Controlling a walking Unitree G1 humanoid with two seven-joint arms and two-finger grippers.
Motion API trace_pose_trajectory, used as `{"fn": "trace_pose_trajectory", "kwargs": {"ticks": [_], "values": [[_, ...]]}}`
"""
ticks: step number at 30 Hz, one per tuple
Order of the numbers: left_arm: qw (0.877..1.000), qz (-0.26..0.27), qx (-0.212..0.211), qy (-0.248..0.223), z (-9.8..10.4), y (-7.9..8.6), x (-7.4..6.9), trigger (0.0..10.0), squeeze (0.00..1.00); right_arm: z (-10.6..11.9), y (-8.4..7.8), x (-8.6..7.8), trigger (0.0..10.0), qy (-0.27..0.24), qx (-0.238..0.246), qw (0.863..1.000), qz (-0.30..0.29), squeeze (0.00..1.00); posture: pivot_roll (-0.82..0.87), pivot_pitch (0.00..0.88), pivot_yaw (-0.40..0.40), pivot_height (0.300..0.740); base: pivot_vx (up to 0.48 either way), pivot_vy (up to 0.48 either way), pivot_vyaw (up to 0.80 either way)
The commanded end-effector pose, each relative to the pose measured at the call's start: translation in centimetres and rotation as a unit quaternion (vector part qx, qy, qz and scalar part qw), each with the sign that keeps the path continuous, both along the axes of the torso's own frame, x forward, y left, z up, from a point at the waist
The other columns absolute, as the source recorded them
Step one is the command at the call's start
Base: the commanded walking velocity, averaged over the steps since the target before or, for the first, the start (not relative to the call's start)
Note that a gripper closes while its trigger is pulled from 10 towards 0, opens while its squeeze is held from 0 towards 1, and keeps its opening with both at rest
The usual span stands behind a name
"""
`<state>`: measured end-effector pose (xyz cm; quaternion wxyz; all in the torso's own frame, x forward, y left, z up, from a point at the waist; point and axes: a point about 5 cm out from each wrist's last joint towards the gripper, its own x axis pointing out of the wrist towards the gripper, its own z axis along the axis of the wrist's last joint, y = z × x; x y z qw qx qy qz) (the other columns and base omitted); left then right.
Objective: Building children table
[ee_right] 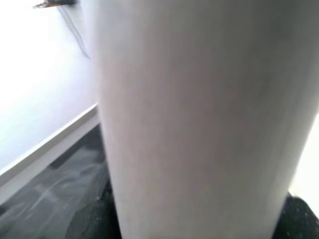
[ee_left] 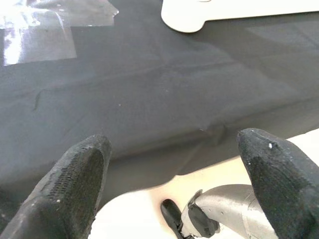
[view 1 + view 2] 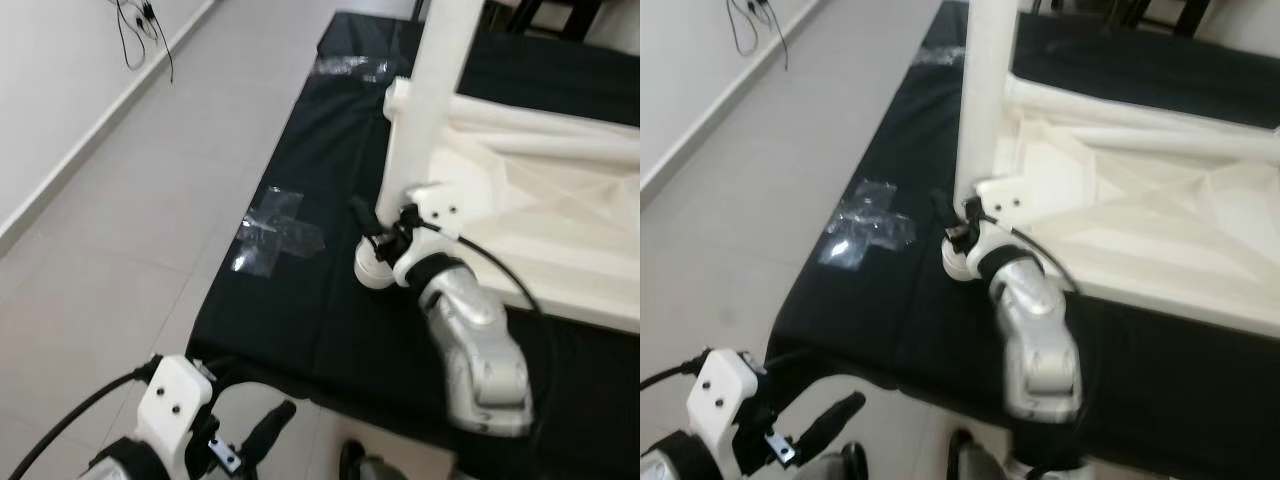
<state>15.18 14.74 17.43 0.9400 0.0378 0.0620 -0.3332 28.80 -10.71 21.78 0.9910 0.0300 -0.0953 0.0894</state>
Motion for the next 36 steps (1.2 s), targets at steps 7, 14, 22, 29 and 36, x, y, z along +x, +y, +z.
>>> {"fn": "trace_pose_trajectory", "kwargs": {"ticks": [7, 14, 22, 29, 36], "values": [[1.0, 0.01, 0.017, -0.001, -0.7, 0.3, 0.4, 10.0, 0.0, -8.9, 4.1, -0.5, 10.0, 0.148, 0.072, 0.985, -0.053, 0.0, 0.03, 0.303, -0.05, 0.74, 0.0, 0.0, 0.0], [0.999, 0.023, 0.021, -0.012, -0.8, 0.4, 0.9, 10.0, 0.0, -8.3, 4.7, -1.2, 10.0, 0.167, 0.077, 0.982, -0.053, 0.0, 0.03, 0.296, -0.056, 0.74, 0.0, 0.0, 0.0], [0.999, 0.027, 0.02, -0.024, -1.0, 0.4, 1.8, 10.0, 0.0, -8.8, 5.5, -1.0, 10.0, 0.15, 0.048, 0.987, -0.038, 0.0, 0.02, 0.263, -0.05, 0.74, 0.0, 0.0, 0.0], [0.996, 0.074, 0.002, -0.042, -0.4, 1.8, 3.0, 10.0, 0.0, -9.4, 6.4, -1.0, 10.0, 0.156, 0.042, 0.987, -0.017, 0.0, 0.03, 0.243, -0.053, 0.74, 0.0, 0.0, 0.0], [0.987, 0.094, -0.043, -0.12, 4.0, 3.6, 7.2, 10.0, 0.0, -9.5, 6.9, -0.6, 10.0, 0.166, 0.049, 0.985, 0.0, 0.0, 0.02, 0.214, -0.047, 0.74, 0.0, 0.0, 0.0]]}}
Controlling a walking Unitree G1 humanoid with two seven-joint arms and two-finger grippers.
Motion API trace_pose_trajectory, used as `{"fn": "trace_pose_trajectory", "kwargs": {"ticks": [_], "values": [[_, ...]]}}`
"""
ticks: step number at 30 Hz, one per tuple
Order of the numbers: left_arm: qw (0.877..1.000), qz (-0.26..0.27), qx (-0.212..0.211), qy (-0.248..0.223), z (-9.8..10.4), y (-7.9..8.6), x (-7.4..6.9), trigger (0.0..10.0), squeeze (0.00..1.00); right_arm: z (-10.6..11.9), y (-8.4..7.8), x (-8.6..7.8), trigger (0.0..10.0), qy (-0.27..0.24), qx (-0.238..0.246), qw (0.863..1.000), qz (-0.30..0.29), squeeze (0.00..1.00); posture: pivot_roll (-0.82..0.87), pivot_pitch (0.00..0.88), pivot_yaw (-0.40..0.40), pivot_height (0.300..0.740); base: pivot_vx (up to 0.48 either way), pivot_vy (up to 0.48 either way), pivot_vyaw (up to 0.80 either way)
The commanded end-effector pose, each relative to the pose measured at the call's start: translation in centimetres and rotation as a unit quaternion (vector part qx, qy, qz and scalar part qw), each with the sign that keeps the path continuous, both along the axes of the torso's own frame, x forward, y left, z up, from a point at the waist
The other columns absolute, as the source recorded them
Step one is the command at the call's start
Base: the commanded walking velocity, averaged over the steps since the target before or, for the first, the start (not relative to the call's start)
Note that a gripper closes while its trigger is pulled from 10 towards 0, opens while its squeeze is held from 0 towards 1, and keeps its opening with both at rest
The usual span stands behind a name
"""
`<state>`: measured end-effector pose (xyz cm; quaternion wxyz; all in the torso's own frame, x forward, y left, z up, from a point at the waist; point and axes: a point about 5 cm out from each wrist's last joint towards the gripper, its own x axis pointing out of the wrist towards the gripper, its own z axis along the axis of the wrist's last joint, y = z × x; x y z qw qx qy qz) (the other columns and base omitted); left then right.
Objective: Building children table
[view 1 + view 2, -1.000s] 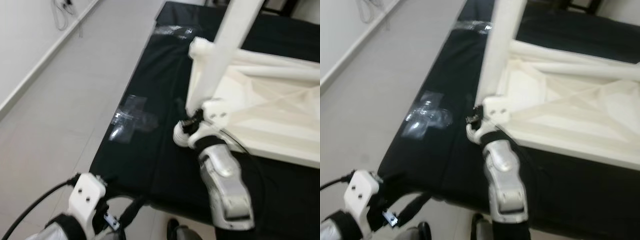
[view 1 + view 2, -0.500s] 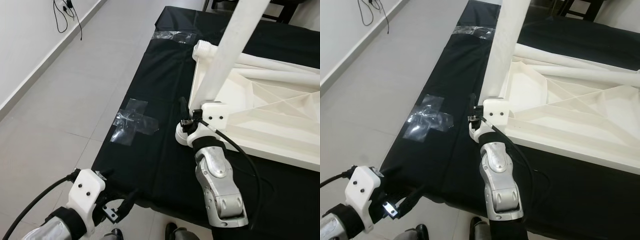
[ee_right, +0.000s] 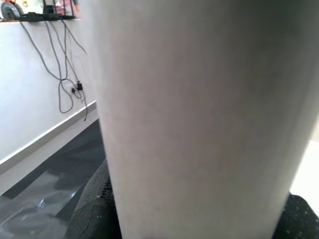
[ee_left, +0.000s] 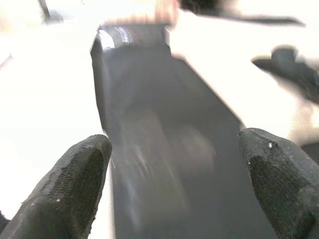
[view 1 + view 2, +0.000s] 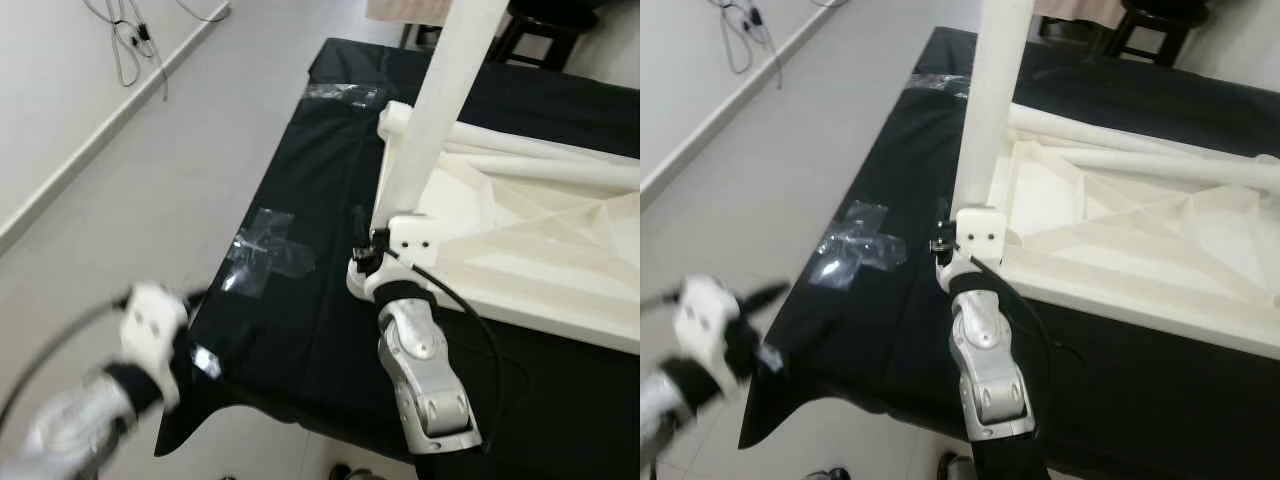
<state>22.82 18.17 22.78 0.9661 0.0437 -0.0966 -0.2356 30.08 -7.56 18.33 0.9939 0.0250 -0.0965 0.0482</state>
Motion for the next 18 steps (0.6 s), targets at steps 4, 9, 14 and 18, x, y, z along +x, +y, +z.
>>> {"fn": "trace_pose_trajectory", "kwargs": {"ticks": [4, 9, 14, 18], "values": [[0.999, -0.021, -0.024, -0.027, 2.9, 0.6, 2.3, 10.0, 0.13, -6.3, 4.1, -1.5, 10.0, 0.159, 0.055, 0.985, 0.043, 0.0, 0.01, 0.191, -0.037, 0.74, 0.0, 0.0, 0.0], [0.991, -0.098, -0.062, -0.065, 6.7, -0.6, 3.9, 10.0, 1.0, -6.3, 4.3, -1.2, 10.0, 0.157, 0.055, 0.985, 0.046, 0.0, 0.02, 0.174, -0.043, 0.74, 0.0, 0.0, 0.0], [0.96, -0.264, -0.063, -0.063, 11.0, -3.6, 6.1, 10.0, 1.0, -6.2, 5.0, -0.8, 10.0, 0.151, 0.053, 0.985, 0.061, 0.0, 0.02, 0.164, -0.039, 0.74, 0.0, 0.0, 0.0], [0.949, -0.305, -0.059, -0.055, 12.3, -4.8, 7.4, 10.0, 1.0, -6.2, 5.3, -0.6, 10.0, 0.148, 0.052, 0.985, 0.066, 0.0, 0.01, 0.159, -0.035, 0.74, 0.0, 0.0, 0.0]]}}
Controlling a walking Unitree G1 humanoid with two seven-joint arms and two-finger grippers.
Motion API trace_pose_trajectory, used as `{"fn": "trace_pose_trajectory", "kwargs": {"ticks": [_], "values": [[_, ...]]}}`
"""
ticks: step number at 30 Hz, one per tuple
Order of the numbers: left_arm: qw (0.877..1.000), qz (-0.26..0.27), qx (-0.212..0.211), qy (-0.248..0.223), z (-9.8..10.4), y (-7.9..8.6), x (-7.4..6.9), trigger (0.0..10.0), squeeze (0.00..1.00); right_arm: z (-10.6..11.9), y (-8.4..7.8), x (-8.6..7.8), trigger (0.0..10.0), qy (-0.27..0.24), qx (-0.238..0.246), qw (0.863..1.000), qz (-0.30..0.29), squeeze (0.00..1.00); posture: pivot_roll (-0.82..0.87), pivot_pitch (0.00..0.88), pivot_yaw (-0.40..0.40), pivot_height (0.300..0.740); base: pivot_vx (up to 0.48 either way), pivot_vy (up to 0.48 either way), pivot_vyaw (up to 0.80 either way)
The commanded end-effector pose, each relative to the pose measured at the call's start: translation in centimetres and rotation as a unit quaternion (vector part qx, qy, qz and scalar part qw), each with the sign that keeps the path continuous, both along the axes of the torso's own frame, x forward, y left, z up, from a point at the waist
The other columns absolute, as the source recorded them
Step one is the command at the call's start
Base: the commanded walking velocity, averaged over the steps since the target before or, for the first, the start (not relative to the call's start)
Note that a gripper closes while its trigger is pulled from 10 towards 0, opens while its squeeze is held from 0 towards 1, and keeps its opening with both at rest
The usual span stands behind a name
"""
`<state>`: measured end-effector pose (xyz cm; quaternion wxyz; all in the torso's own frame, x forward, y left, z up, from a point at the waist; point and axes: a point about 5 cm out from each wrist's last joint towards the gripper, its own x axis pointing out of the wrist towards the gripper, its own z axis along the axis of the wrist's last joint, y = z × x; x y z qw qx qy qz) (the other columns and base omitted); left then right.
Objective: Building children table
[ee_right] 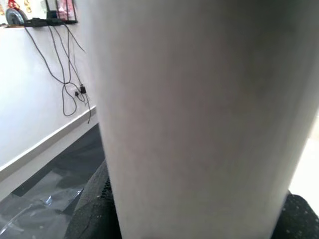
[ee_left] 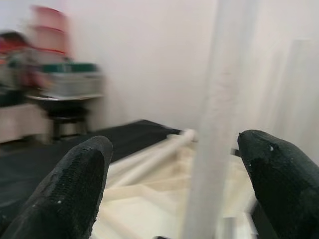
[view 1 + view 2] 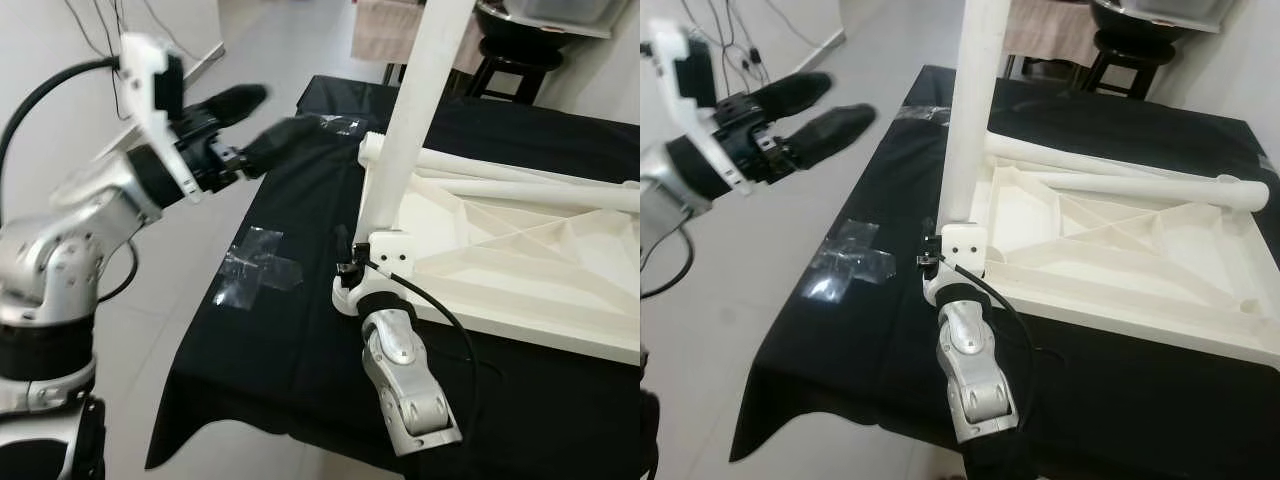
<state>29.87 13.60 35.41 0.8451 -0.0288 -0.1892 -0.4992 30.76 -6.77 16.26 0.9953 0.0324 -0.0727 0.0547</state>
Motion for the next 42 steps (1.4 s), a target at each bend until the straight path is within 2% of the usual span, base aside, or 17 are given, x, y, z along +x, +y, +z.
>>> {"fn": "trace_pose_trajectory", "kwargs": {"ticks": [1, 2, 3, 4, 5, 6, 10, 11, 14, 18, 24, 30, 39, 40, 41, 42], "values": [[0.999, -0.029, 0.015, 0.02, -0.1, -0.8, 0.9, 10.0, 1.0, -4.1, 4.5, -1.2, 10.0, 0.124, 0.047, 0.989, 0.059, 0.0, 0.01, 0.158, -0.033, 0.74, 0.0, 0.0, 0.0], [0.998, -0.05, 0.04, 0.023, -0.1, -1.5, 1.4, 10.0, 0.91, -4.1, 4.6, -1.2, 10.0, 0.122, 0.046, 0.99, 0.06, 0.0, 0.01, 0.156, -0.031, 0.74, 0.0, 0.0, 0.0], [0.996, -0.064, 0.059, 0.024, -0.1, -1.9, 1.7, 10.0, 0.57, -4.1, 4.6, -1.2, 10.0, 0.122, 0.046, 0.99, 0.061, 0.0, 0.01, 0.156, -0.031, 0.74, 0.0, 0.0, 0.0], [0.991, -0.094, 0.089, 0.022, -0.3, -2.7, 1.8, 10.0, 0.0, -4.0, 4.7, -1.1, 10.0, 0.12, 0.046, 0.99, 0.062, 0.0, 0.01, 0.154, -0.029, 0.74, 0.0, 0.0, 0.0], [0.991, -0.094, 0.089, 0.022, -0.3, -2.7, 1.8, 10.0, 0.0, -4.0, 4.7, -1.1, 10.0, 0.12, 0.046, 0.99, 0.062, 0.0, 0.01, 0.154, -0.029, 0.74, 0.0, 0.0, 0.0], [0.987, -0.112, 0.113, 0.019, -0.3, -3.2, 2.0, 10.0, 0.0, -4.0, 4.7, -1.1, 10.0, 0.119, 0.046, 0.99, 0.063, 0.0, 0.0, 0.154, -0.024, 0.74, 0.0, 0.0, 0.0], [0.981, -0.135, 0.136, 0.013, 0.1, -4.2, 2.7, 10.0, 0.0, -4.0, 5.0, -1.0, 10.0, 0.116, 0.047, 0.99, 0.066, 0.0, 0.0, 0.153, -0.022, 0.74, 0.0, 0.0, 0.0], [0.981, -0.133, 0.144, 0.008, 0.5, -4.6, 3.3, 10.0, 0.0, -3.9, 5.1, -1.0, 10.0, 0.114, 0.047, 0.99, 0.068, 0.0, 0.01, 0.154, -0.02, 0.74, 0.0, 0.0, 0.0], [0.98, -0.13, 0.151, 0.004, 0.8, -5.1, 3.8, 10.0, 0.0, -3.9, 5.2, -1.0, 10.0, 0.112, 0.048, 0.99, 0.071, 0.0, 0.0, 0.153, -0.017, 0.74, 0.0, 0.0, 0.0], [0.975, -0.123, 0.182, -0.016, 1.2, -6.5, 4.9, 10.0, 0.0, -3.8, 5.7, -1.1, 10.0, 0.107, 0.044, 0.99, 0.083, 0.0, 0.0, 0.156, -0.014, 0.74, 0.0, 0.0, 0.0], [0.972, -0.131, 0.193, -0.023, 1.3, -7.3, 4.9, 10.0, 0.0, -3.9, 6.2, -1.2, 10.0, 0.103, 0.024, 0.99, 0.098, 0.0, 0.0, 0.157, -0.014, 0.74, 0.0, 0.0, 0.0], [0.97, -0.153, 0.185, -0.03, 1.6, -8.2, 4.9, 10.0, 0.0, -4.0, 6.5, -1.2, 10.0, 0.099, 0.002, 0.989, 0.111, 0.0, 0.0, 0.159, -0.017, 0.74, 0.0, 0.0, 0.0], [0.971, -0.155, 0.177, -0.033, 1.9, -8.5, 4.6, 10.0, 0.0, -4.0, 6.9, -1.4, 10.0, 0.082, -0.037, 0.988, 0.126, 0.0, 0.0, 0.157, -0.021, 0.74, 0.0, 0.0, 0.0], [0.973, -0.152, 0.169, -0.033, 2.1, -8.5, 4.4, 9.1, 0.0, -4.1, 6.9, -1.3, 10.0, 0.086, -0.034, 0.988, 0.127, 0.0, 0.01, 0.155, -0.025, 0.74, 0.0, 0.0, 0.0], [0.973, -0.152, 0.169, -0.033, 2.1, -8.5, 4.4, 9.1, 0.0, -4.1, 6.9, -1.3, 10.0, 0.086, -0.034, 0.988, 0.127, 0.0, 0.01, 0.155, -0.025, 0.74, 0.0, 0.0, 0.0], [0.975, -0.147, 0.161, -0.032, 2.3, -8.3, 4.3, 4.5, 0.0, -4.1, 6.9, -1.3, 10.0, 0.089, -0.032, 0.987, 0.127, 0.0, 0.01, 0.153, -0.026, 0.74, 0.0, 0.0, 0.0]]}}
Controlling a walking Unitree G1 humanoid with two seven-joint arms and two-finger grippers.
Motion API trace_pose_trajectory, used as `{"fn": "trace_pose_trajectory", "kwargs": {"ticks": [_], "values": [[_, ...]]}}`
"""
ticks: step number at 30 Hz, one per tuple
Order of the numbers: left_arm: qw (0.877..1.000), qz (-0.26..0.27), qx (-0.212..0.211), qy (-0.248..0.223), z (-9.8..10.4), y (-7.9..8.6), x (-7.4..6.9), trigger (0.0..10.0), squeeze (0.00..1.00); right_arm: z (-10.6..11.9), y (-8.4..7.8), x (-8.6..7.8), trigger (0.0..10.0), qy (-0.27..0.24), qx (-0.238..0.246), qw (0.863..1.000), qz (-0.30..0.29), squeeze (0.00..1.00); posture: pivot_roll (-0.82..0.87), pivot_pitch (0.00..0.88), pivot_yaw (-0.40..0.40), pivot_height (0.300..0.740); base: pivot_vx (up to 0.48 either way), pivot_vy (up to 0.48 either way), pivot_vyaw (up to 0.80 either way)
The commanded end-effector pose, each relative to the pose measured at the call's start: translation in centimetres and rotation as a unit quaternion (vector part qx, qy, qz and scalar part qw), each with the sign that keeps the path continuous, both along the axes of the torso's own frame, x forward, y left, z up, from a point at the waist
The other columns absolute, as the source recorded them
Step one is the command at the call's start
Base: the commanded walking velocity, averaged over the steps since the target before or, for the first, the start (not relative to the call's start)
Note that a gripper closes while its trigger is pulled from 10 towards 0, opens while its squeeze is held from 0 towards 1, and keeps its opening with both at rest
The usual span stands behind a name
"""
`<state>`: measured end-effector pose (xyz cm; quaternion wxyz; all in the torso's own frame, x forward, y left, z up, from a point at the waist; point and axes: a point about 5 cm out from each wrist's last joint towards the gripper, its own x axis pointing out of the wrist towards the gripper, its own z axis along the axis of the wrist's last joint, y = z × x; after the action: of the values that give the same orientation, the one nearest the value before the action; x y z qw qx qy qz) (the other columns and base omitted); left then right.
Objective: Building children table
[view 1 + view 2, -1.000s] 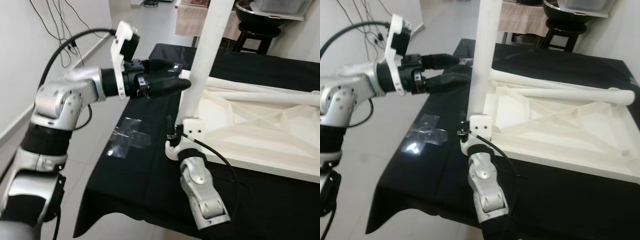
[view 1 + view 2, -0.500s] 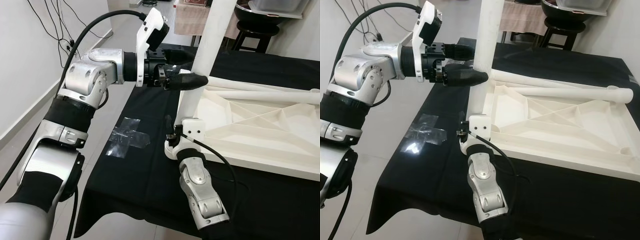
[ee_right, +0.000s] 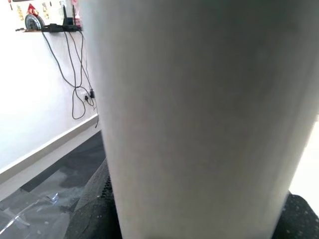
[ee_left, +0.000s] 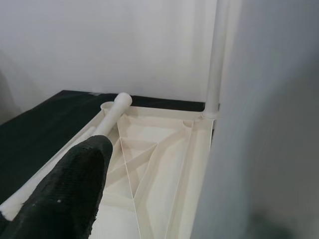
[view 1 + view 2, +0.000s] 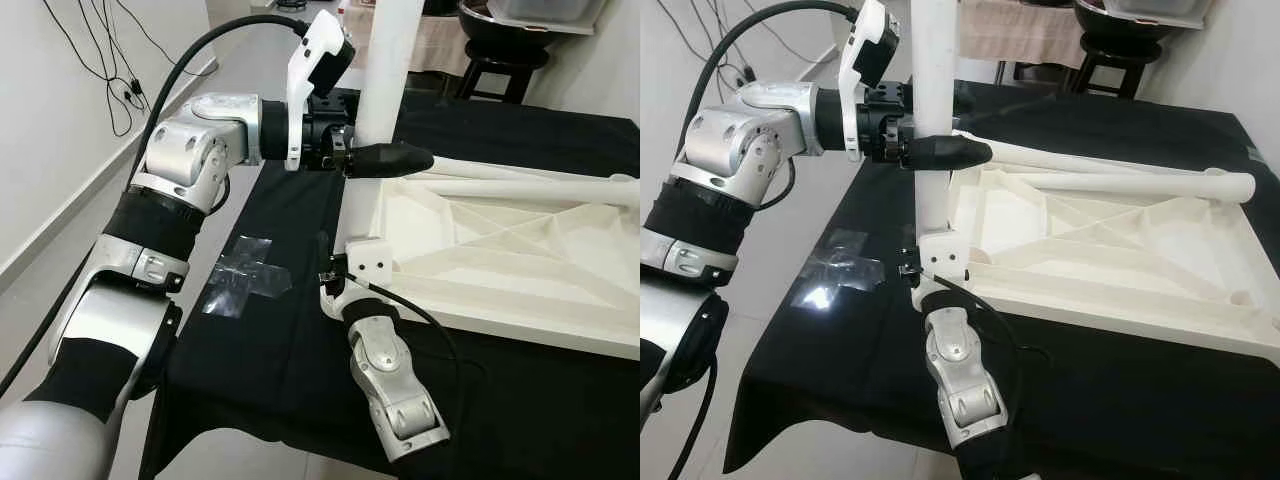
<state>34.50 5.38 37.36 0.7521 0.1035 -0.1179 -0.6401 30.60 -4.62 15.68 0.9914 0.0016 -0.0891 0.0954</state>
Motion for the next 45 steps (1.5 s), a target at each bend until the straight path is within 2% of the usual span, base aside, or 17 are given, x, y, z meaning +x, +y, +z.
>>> {"fn": "trace_pose_trajectory", "kwargs": {"ticks": [1, 2, 3, 5, 19, 20, 21, 22, 23, 27, 30, 33, 34, 35, 36, 44, 45], "values": [[1.0, -0.005, -0.01, -0.002, 0.3, -0.1, -0.3, 4.5, 0.0, -3.6, 4.7, -1.1, 10.0, 0.111, -0.006, 0.99, 0.086, 0.0, 0.01, 0.153, -0.026, 0.74, 0.0, 0.0, 0.0], [1.0, -0.003, -0.013, -0.001, 0.4, 0.0, -0.3, 4.5, 0.0, -3.6, 4.7, -1.1, 10.0, 0.112, -0.006, 0.99, 0.085, 0.0, 0.01, 0.153, -0.027, 0.74, 0.0, 0.0, 0.0], [1.0, 0.002, -0.018, 0.001, 0.5, 0.1, -0.2, 1.0, 0.0, -3.6, 4.8, -1.1, 10.0, 0.112, -0.006, 0.99, 0.086, 0.0, 0.01, 0.153, -0.027, 0.74, 0.0, 0.0, 0.0], [1.0, 0.008, -0.024, 0.004, 0.5, 0.4, -0.1, 0.0, 0.0, -3.7, 4.8, -1.0, 10.0, 0.113, -0.006, 0.99, 0.086, 0.0, 0.01, 0.151, -0.029, 0.74, 0.0, 0.0, 0.0], [0.999, 0.018, -0.039, 0.029, -0.3, 1.1, -0.7, 0.0, 0.0, -3.5, 4.6, -0.7, 10.0, 0.124, 0.006, 0.988, 0.091, 0.0, 0.01, 0.142, -0.032, 0.74, 0.0, 0.0, 0.0], [0.998, 0.018, -0.042, 0.031, -0.3, 1.1, -0.7, 0.0, 0.0, -3.2, 4.6, -0.6, 10.0, 0.123, 0.011, 0.987, 0.105, 0.11, 0.01, 0.141, -0.033, 0.74, 0.0, 0.0, 0.0], [0.998, 0.018, -0.044, 0.033, -0.3, 1.1, -0.7, 0.0, 0.0, -2.9, 4.7, -0.5, 10.0, 0.121, 0.013, 0.985, 0.121, 0.75, 0.0, 0.14, -0.033, 0.74, 0.0, 0.0, 0.0], [0.998, 0.018, -0.044, 0.033, -0.3, 1.1, -0.7, 0.0, 0.0, -2.9, 4.7, -0.5, 10.0, 0.121, 0.013, 0.985, 0.121, 0.75, 0.0, 0.14, -0.033, 0.74, 0.0, 0.0, 0.0], [0.998, 0.02, -0.047, 0.035, -0.4, 1.2, -0.7, 0.0, 0.0, -1.9, 4.7, -0.4, 10.0, 0.107, 0.023, 0.982, 0.153, 1.0, 0.0, 0.14, -0.032, 0.74, 0.0, 0.0, 0.0], [0.997, 0.026, -0.055, 0.04, -0.4, 1.4, -0.7, 0.0, 0.0, 1.5, 4.1, 0.2, 10.0, 0.061, 0.062, 0.965, 0.246, 1.0, 0.0, 0.139, -0.036, 0.74, 0.0, 0.0, 0.0], [0.997, 0.027, -0.058, 0.042, -0.5, 1.4, -0.7, 0.0, 0.0, 3.7, 2.5, 1.0, 10.0, 0.023, 0.049, 0.953, 0.297, 1.0, -0.01, 0.134, -0.038, 0.74, 0.0, 0.0, 0.0], [0.997, 0.027, -0.058, 0.043, -0.6, 1.4, -0.8, 0.0, 0.0, 4.3, 1.7, 1.4, 10.0, 0.01, 0.036, 0.949, 0.313, 1.0, -0.01, 0.134, -0.039, 0.74, 0.0, 0.0, 0.0], [0.997, 0.027, -0.058, 0.044, -0.7, 1.4, -0.9, 0.0, 0.0, 4.5, 1.1, 1.8, 10.0, 0.003, 0.018, 0.944, 0.33, 0.56, -0.01, 0.132, -0.039, 0.74, 0.0, 0.0, 0.0], [0.997, 0.027, -0.058, 0.044, -0.7, 1.4, -0.9, 0.0, 0.0, 4.5, 1.1, 1.8, 10.0, 0.003, 0.018, 0.944, 0.33, 0.56, -0.01, 0.132, -0.039, 0.74, 0.0, 0.0, 0.0], [0.997, 0.025, -0.058, 0.046, -0.8, 1.3, -1.0, 0.0, 0.0, 4.9, 0.0, 2.6, 10.0, -0.006, -0.01, 0.936, 0.352, 0.0, -0.01, 0.133, -0.04, 0.74, 0.0, 0.0, 0.0], [0.997, 0.018, -0.051, 0.048, -1.0, 1.1, -1.4, 0.0, 0.0, 6.3, -2.2, 4.5, 10.0, -0.003, -0.041, 0.907, 0.42, 0.0, 0.0, 0.137, -0.037, 0.74, 0.0, 0.0, 0.0], [0.997, 0.017, -0.051, 0.048, -1.0, 1.1, -1.4, 0.0, 0.0, 6.6, -2.4, 4.7, 8.6, -0.002, -0.045, 0.896, 0.443, 0.0, 0.0, 0.139, -0.038, 0.74, 0.0, 0.0, 0.0]]}}
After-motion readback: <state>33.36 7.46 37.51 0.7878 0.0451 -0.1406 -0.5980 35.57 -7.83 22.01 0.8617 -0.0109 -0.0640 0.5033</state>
